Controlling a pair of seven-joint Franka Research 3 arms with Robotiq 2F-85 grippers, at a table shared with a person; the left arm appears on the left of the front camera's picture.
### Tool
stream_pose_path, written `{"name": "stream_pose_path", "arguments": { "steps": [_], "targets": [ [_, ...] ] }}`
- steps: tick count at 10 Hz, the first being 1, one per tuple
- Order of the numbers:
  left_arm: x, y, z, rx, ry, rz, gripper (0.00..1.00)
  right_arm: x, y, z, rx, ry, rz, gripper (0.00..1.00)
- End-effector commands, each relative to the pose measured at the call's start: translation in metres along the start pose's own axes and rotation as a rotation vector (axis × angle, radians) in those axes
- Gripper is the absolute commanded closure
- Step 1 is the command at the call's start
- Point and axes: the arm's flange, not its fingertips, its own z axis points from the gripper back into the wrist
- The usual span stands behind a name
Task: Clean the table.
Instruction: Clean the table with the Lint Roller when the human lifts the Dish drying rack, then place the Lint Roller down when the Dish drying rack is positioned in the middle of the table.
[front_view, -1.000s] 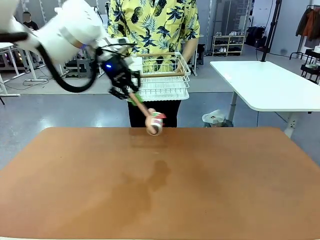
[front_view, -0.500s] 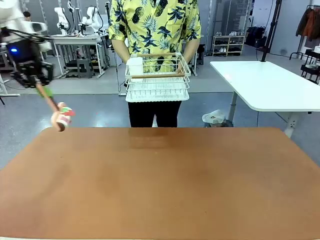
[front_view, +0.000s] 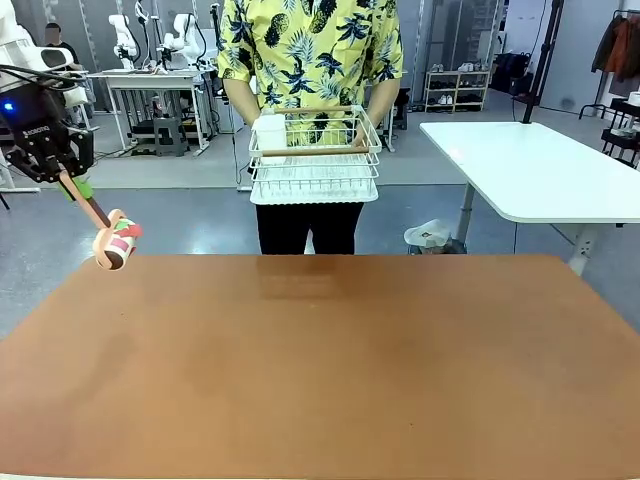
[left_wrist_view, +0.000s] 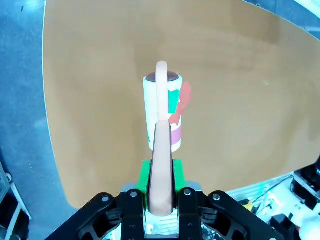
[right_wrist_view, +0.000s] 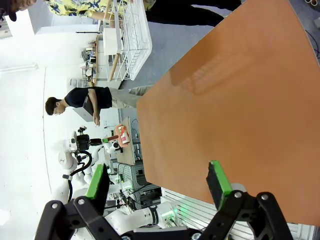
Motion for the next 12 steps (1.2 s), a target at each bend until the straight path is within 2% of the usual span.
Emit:
{"name": "stream_pose_path", "arguments": {
  "steps": [1, 12],
  "targets": [
    [0.0033, 0.0026, 0.0054, 0.013, -0.01, 0.011, 0.78, -0.0016, 0.0024, 0.0017, 0.01, 0.002, 0.009, 0.0],
    [0.0033, 0.0026, 0.0054, 0.013, -0.01, 0.011, 0.78, -0.0016, 0.0024, 0.0017, 0.01, 0.002, 0.009, 0.0]
  ]
}}
